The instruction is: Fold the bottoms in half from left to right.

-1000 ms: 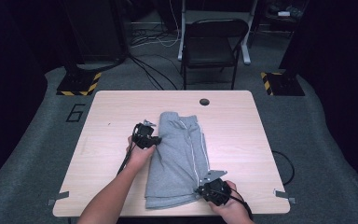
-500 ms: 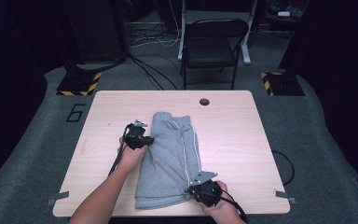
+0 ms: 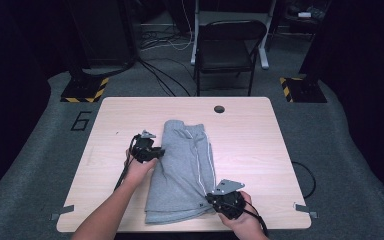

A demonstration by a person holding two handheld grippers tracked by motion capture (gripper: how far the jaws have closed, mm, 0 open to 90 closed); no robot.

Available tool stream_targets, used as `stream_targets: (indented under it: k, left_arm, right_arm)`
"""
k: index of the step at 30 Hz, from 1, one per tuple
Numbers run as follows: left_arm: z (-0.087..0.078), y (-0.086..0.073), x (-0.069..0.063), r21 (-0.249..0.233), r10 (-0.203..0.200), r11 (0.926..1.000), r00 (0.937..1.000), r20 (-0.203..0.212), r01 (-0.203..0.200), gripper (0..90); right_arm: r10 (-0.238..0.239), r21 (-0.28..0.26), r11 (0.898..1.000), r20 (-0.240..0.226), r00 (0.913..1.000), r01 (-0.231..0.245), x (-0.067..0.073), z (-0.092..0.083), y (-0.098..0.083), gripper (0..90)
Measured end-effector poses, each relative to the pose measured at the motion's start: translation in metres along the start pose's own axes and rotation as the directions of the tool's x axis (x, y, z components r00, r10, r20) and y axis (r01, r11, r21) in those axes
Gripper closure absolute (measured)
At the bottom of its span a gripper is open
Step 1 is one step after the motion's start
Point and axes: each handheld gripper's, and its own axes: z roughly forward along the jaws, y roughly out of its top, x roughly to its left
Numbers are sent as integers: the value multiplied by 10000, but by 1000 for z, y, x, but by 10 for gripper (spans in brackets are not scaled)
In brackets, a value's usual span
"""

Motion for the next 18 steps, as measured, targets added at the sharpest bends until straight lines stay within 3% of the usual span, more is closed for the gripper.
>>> stream_targets:
  k: [4, 6, 7, 8, 12, 14, 18]
  left_arm:
    - [1, 1, -3, -135, -125, 9998, 9999, 45, 125, 713]
    - [2, 1, -4, -59, 21, 10000, 10000, 21, -20, 691]
    - [4, 0, -7, -115, -64, 9999, 10000, -2, 64, 683]
    - [4, 0, -7, -12, 166, 9999, 9998, -56, -166, 676]
    - [6, -1, -10, -73, 24, 10000, 9999, -131, -25, 664]
    - [4, 0, -10, -146, 41, 9999, 10000, -36, -42, 648]
    - [-2, 0, -13, -320, 35, 9995, 10000, 64, -33, 637]
  right_arm:
    - [144, -177, 9997, 95, 9999, -142, -1, -10, 0, 851]
    - [214, -91, 9997, 180, 9996, -212, -1, -10, -3, 850]
    - [170, 129, 9998, 208, 9996, -172, -2, -9, -5, 850]
    - [218, 201, 9995, 280, 9994, -224, -4, -7, -8, 849]
    - [613, 989, 9930, 365, 9974, -647, -8, 6, -18, 846]
    - [539, 1329, 9894, 321, 9980, -577, -8, 10, -21, 843]
    - [345, 1413, 9891, 455, 9984, -407, -7, 12, -20, 813]
